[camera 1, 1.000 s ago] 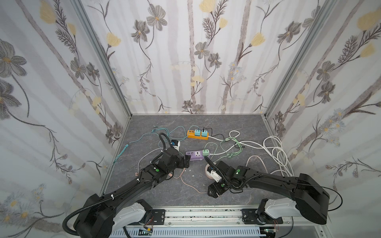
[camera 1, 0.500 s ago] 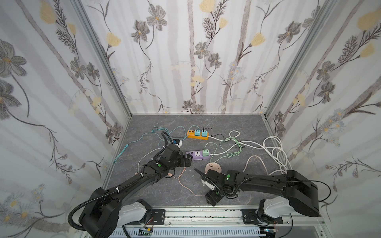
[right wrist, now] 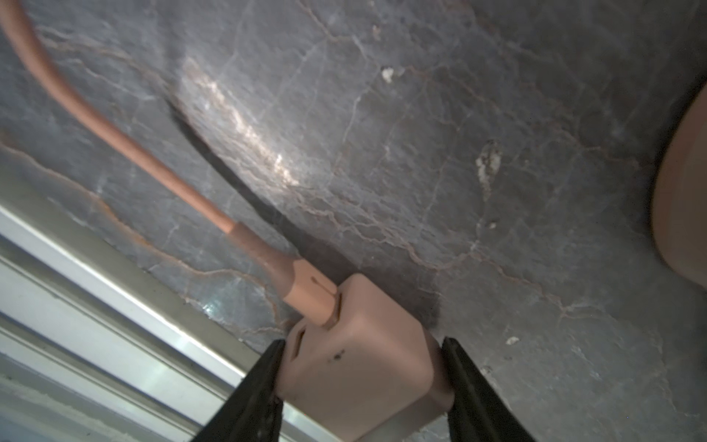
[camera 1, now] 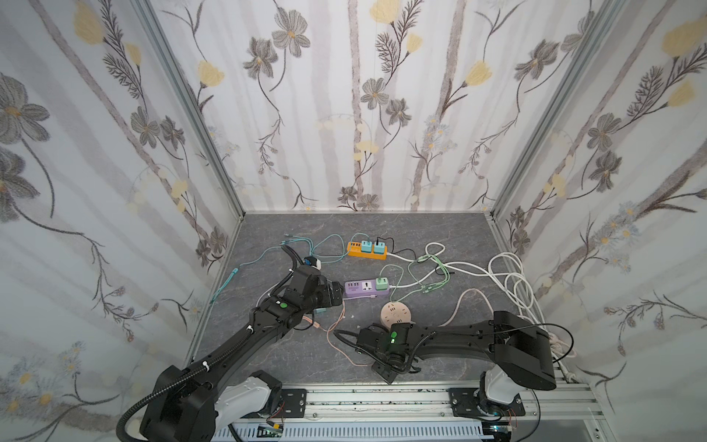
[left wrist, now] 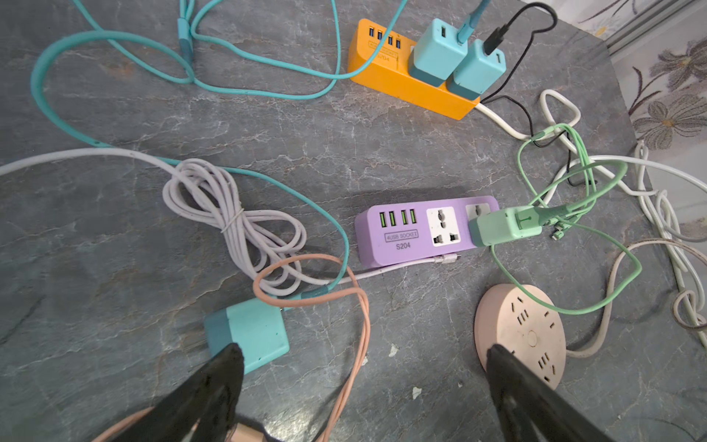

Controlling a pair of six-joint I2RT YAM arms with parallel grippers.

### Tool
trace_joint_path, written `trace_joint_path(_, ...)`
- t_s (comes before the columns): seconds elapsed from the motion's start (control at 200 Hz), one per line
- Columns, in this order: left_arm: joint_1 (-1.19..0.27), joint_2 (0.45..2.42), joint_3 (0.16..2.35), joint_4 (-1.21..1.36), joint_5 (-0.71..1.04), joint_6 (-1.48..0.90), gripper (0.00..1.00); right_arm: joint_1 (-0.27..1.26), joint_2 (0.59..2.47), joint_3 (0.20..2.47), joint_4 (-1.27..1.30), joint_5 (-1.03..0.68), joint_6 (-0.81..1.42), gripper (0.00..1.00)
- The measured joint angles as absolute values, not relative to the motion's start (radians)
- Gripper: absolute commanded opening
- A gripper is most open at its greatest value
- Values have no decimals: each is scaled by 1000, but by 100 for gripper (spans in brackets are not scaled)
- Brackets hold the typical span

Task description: Insert the plug

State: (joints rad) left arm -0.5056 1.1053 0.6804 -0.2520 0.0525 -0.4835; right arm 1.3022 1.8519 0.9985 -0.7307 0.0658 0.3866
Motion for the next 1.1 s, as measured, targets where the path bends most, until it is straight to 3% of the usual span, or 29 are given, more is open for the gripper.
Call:
trace_joint_path(0.155, -491, 1106, 694, -293, 53, -502, 100, 1282, 1895, 1039, -752, 59, 380, 46)
trace_joint_path(0.34, -470, 1127, 718, -320, 41, -525, 100, 1207, 1949, 1118, -768, 60, 395, 45)
trace_joint_path(0.6, -353, 1098, 693, -352, -26, -607, 100, 1096, 2095, 1345, -770, 58, 422, 56)
trace_joint_path(0.779, -336, 1083, 665, -363, -25, -619, 100, 1097, 2102, 1372, -783, -15, 381, 78)
trace_joint_path(1.104, -331, 1082, 650, -379, -3, -624, 100, 1093, 2049, 1375, -785, -99, 64, 84)
